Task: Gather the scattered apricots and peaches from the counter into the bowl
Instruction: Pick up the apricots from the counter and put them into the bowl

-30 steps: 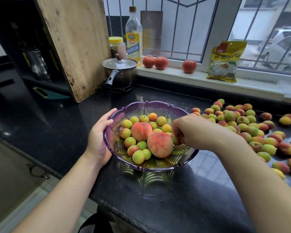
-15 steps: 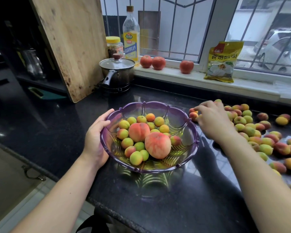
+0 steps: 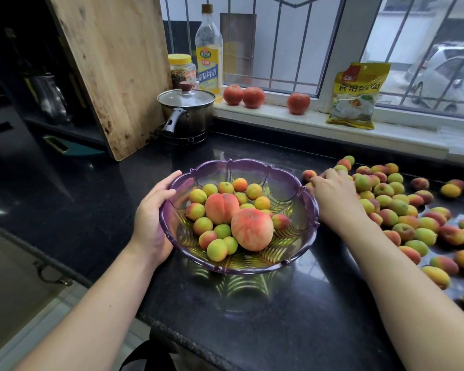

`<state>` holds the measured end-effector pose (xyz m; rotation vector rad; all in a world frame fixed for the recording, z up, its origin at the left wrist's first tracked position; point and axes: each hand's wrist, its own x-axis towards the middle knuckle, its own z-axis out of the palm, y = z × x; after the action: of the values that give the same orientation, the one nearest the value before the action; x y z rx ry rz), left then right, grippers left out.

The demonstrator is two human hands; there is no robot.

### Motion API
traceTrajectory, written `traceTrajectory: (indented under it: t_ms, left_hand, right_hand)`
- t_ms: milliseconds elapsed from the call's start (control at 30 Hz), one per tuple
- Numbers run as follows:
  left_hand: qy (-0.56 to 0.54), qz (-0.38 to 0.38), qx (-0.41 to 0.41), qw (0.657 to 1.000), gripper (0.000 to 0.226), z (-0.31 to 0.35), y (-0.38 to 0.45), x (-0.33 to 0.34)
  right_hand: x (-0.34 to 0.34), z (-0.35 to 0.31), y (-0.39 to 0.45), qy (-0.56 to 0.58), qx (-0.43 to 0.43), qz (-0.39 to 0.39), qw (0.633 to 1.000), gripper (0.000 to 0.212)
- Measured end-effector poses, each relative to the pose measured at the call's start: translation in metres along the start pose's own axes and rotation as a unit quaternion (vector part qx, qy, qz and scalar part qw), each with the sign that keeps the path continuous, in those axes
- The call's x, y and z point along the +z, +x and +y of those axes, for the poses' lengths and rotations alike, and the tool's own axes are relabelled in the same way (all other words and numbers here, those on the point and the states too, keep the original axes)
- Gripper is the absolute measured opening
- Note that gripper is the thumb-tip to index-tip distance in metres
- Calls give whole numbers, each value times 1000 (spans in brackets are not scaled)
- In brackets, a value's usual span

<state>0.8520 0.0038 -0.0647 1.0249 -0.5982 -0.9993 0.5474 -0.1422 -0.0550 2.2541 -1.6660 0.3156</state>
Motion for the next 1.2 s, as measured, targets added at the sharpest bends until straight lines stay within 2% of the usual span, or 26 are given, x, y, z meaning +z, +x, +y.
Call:
traceTrajectory:
  t_ms: [133,200,267,367,433,500,567,733,800,900,967,1100,1200]
  left_hand:
    - [3,-2,-2,1000,42,0,0,0]
    - [1,-2,-2,1000,42,-1,0,-1]
    - [-4,-4,-2,1000,43,-2,1,-2]
    - [-4,-6,-3,1000,42,-2,2,-2]
    - [-3,-7,-2,1000,42,-1,1,-1]
    - [-4,-8,-3,1000,42,0,0,-1]
    - [-7,-8,-4,1000,42,0,0,0]
    - [-7,-6,-3,1000,41,1,-2,1]
    - [-8,-5,-2,1000,41,1,-1,1]
    - [-15,-1,-5,1000,42,1,-1,1]
    - [-14,-1,-5,1000,42,2,-2,2]
    - [-14,-1,-5,1000,42,3,-3,3]
    - [-14,0,-5,1000,42,3,-3,3]
  right_hand:
    - [-9,-3,-2,28,-40,-23,999,20]
    - [-15,-3,-2,85,-8,-31,996,20]
    - [-34,2,0,191,46,-9,980,27]
    - [-75,12,1,398,44,34,916,36]
    - [-103,9,-5,545,-17,-14,838,31]
    - [-119,1,-13,613,-73,-80,783,29]
    - [-124,-5,-16,616,-109,-120,771,32]
    - [-120,-13,-13,558,-128,-167,803,33]
    - [-114,-16,-11,490,-137,-168,844,30]
    - [-105,-25,-11,329,-161,-165,916,28]
    - [-101,-32,-12,237,-177,-149,943,27]
    - [-90,-42,-13,122,-197,-122,965,17]
    - [-85,-45,-13,85,-193,-112,971,10]
